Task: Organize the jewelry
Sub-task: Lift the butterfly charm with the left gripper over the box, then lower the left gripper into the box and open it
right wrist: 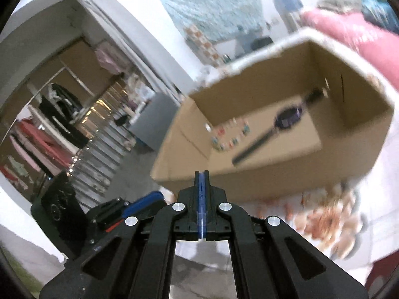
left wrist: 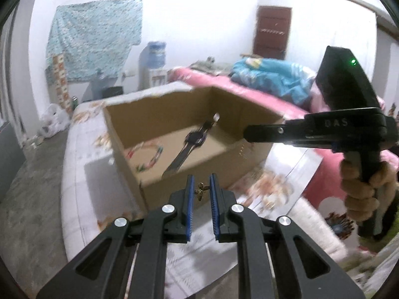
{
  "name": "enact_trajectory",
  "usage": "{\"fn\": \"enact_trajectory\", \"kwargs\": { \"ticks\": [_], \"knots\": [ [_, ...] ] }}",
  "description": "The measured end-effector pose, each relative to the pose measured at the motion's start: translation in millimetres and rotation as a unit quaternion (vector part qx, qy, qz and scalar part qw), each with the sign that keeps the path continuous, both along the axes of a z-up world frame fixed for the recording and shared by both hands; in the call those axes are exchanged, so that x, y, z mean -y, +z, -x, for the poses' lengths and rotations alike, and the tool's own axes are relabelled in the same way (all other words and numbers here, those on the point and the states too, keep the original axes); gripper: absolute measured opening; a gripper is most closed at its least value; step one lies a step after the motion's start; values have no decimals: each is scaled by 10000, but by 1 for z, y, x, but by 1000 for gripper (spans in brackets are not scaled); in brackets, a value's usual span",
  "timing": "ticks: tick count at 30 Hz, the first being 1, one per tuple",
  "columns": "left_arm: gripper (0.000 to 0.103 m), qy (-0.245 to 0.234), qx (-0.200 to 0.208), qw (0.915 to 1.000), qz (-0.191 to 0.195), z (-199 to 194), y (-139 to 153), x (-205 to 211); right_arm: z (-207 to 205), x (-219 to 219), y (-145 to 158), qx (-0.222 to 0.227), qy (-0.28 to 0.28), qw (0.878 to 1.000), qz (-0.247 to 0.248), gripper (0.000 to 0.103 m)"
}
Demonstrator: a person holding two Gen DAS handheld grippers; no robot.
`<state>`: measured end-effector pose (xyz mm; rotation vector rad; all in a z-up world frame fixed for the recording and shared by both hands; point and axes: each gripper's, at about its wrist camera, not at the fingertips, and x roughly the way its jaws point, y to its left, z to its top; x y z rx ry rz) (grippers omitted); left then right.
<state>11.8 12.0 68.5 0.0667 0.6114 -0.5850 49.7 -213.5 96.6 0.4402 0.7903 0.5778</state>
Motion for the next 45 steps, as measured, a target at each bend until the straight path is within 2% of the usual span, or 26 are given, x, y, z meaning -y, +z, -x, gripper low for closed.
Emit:
{"fn": "enact_trajectory", "kwargs": {
  "ticks": [4,8,11,15,19,24,28,30,33,38,45],
  "knots": [
    [12,-178,14,9997,153,-23,22,6,-18,11,22,250,41,9996,81,0],
    [12,-214,-235,9993,192,-60,33,16,-52,19,25,84,79,9999,90,0],
    [12,-183,-718,9972,81,-98,28,27,-78,23,18,-152,80,9993,322,0],
    [12,-205,-1356,9905,13,-145,14,42,-115,35,0,-623,136,9972,393,0],
    [12,-198,-1955,9804,-140,-192,-2,60,-151,32,-14,-1104,300,9918,565,0],
    [12,-10,-2865,9571,-428,-249,-33,77,-201,21,-36,-1717,484,9809,771,0],
    [12,148,-3320,9419,-497,-274,-51,83,-226,12,-48,-2120,545,9708,981,0],
    [12,301,-3435,9369,-572,-282,-57,83,-235,8,-55,-2301,575,9658,1050,4],
    [12,395,-3465,9349,-660,-288,-61,84,-244,7,-59,-2346,517,9632,1204,8],
    [12,407,-3759,9246,-461,-290,-68,77,-240,15,-54,-2301,420,9652,1165,10],
    [17,447,-3609,9311,-288,-289,-59,71,-229,30,-25,-1880,181,9741,1241,16]
  ]
}}
